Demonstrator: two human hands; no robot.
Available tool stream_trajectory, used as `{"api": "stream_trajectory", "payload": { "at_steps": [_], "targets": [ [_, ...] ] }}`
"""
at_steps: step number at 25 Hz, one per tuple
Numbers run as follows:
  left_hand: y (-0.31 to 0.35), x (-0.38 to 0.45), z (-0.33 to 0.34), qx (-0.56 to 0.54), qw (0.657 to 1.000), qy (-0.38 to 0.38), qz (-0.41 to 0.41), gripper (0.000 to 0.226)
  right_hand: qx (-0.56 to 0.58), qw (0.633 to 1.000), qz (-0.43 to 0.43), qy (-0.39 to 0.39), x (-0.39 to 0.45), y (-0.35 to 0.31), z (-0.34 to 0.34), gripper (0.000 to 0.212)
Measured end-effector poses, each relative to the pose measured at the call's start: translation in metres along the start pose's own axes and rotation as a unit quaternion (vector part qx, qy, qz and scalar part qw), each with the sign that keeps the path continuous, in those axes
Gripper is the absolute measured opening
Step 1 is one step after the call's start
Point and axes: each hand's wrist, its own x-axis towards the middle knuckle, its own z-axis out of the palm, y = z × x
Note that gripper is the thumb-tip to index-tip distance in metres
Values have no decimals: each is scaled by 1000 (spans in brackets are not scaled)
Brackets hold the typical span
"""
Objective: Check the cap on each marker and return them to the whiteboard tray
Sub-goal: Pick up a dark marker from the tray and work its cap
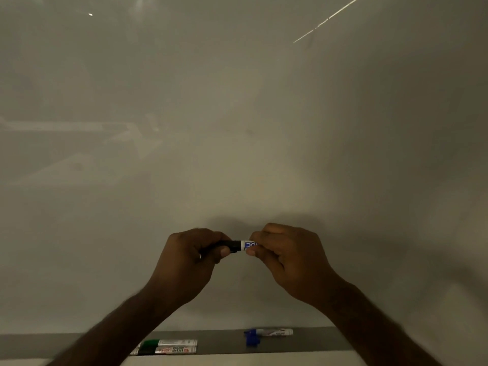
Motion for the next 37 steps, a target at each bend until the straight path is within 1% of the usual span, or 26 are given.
{"api": "stream_trajectory", "payload": {
  "at_steps": [4,7,8,10,13,16,19,21,23,25,27,29,31,37],
  "targets": [
    [-8,-4,5,6,1000,-24,-14,18,37,999,23,-30,-2,6,14,26],
    [-19,-7,14,-28,996,-44,-68,17,90,992,64,-59,-6,16,28,23],
    [-23,-10,18,-43,994,-48,-82,19,121,987,88,-63,-9,19,34,21],
    [-32,-17,26,-55,992,-62,-90,27,187,970,136,-72,-18,25,45,25],
    [-49,-30,41,-32,991,-88,-95,21,234,950,169,-119,-35,33,65,30],
    [-72,-47,66,-2,987,-110,-115,18,253,937,181,-157,-57,39,96,22],
    [-97,-70,96,36,981,-155,-109,25,243,932,201,-181,-80,43,131,15],
    [-112,-86,115,59,975,-191,-99,20,218,929,216,-205,-93,47,151,13],
    [-126,-101,133,80,969,-210,-99,18,188,931,217,-225,-106,50,171,9],
    [-139,-115,149,125,960,-231,-99,20,143,939,206,-234,-118,51,192,4],
    [-148,-128,161,176,946,-255,-98,24,84,945,204,-242,-131,49,212,9],
    [-155,-137,169,208,935,-267,-107,26,37,944,212,-250,-140,48,230,15],
    [-159,-142,173,228,928,-270,-116,23,5,942,214,-260,-145,46,245,16],
    [-169,-148,179,232,922,-277,-137,17,-38,945,201,-254,-150,40,262,12]
  ]
}}
